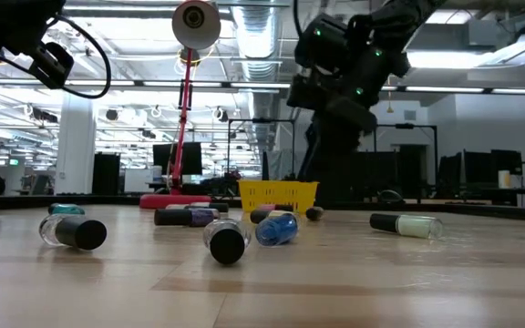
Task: Pick & Place Nail Polish
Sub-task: Put the brown nail polish bottle into the yellow bin
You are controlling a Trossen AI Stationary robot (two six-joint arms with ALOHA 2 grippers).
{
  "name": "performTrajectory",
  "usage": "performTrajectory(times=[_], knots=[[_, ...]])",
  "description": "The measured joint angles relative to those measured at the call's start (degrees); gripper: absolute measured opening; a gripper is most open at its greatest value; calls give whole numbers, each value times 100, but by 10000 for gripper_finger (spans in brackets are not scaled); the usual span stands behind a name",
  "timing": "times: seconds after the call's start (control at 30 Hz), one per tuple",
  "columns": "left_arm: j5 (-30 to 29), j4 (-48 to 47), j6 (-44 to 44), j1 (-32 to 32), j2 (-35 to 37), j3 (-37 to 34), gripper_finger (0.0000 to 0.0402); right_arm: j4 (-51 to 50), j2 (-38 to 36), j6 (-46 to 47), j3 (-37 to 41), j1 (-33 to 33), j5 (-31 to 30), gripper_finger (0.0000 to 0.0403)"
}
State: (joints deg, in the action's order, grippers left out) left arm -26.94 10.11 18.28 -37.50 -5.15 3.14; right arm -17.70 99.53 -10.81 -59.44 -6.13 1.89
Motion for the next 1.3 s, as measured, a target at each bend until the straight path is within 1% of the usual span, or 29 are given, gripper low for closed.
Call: performTrajectory(times=[0.2,0.3,0.33,0.4,0.53,0.63,0.7,0.73,0.83,0.9,1.0,1.17,1.23,1.3], knots=[[0,33,0,1,0,0,2,5,-16,-1406,145,-157,296,281],[0,33,0,2,0,0,2,-55,-16,-1568,148,-258,326,281],[0,33,0,1,0,0,2,-56,-16,-1392,151,-290,320,281],[0,33,0,2,0,0,2,-11,-16,-694,151,-350,201,281],[0,35,0,2,0,0,2,-87,-16,1539,151,-262,-659,281],[0,37,0,2,0,0,2,-626,-16,3361,50,-61,-1158,281],[0,39,0,2,0,0,2,-974,-9,4445,-41,86,-1257,281],[0,39,0,1,0,0,2,-1063,35,4811,-80,153,-1262,281],[0,40,0,2,0,0,2,-1126,121,5403,-144,317,-1270,282],[0,44,0,2,0,0,2,-968,104,5693,-224,374,-1289,281],[0,48,0,2,0,0,2,-1031,105,6143,-229,392,-1578,281],[0,55,0,2,0,0,2,-1038,121,6544,-225,379,-1743,281],[0,59,0,2,0,0,2,-862,281,6671,-242,418,-1829,282],[0,61,0,2,0,0,2,-955,334,6768,-206,431,-1826,282]])
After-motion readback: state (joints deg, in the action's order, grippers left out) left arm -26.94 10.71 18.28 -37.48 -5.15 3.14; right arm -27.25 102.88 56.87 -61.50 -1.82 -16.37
